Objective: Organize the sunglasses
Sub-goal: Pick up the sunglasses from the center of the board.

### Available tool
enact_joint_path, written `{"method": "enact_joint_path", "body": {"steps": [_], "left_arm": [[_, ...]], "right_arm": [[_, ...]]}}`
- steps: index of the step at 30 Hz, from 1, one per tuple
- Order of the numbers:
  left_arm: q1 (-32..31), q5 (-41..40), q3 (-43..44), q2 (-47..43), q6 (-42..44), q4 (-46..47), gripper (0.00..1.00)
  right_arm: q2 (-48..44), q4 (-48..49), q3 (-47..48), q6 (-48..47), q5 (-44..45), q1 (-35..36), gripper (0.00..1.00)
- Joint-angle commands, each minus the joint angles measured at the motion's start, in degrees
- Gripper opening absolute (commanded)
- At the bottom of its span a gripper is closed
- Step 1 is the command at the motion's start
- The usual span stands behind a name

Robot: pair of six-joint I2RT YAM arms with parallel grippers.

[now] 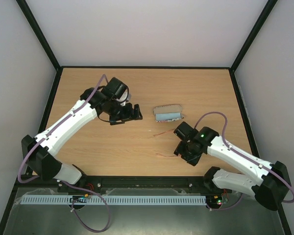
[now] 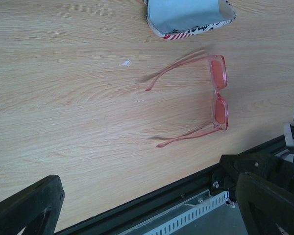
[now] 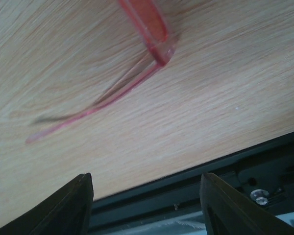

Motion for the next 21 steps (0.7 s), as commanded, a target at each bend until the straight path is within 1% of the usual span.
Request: {"method": "enact_joint_path", "body": {"steps": [1,6,9,15,18,21], "left_arm": [[0.49,2.61,-0.54,0.07,2.62,0.17,0.99],[0.57,3.82,0.07,-0.76,3.51,-0.49,0.99],[0.58,4.16,-0.26,-1.40,3.71,-0.40,0.99],[0.67,4.12,-1.29,-2.37,3.30,0.00,0.99],[0.68,3.95,-1.67,-2.68,3.01,0.14,0.99],[0.66,3.49,-1.65,-2.85,2.87,-0.23,0.99]], "right_arm": [[2.38,3.09,-2.67,11.65,3.92,0.35,0.62],[7.01,8.02,-4.42,18.05,4.78,0.32,0.63],[7.81,8.58,-5.49,21.17,5.86,0.34,0.57],[4.40,7.85,-9.65,24.95,8.65,-0.59,0.56],[2.18,10.70,-13.26,25.32,8.22,-2.36,0.55],[1.17,12.82,-14.92,24.65,9.07,-3.95,0.55]]}}
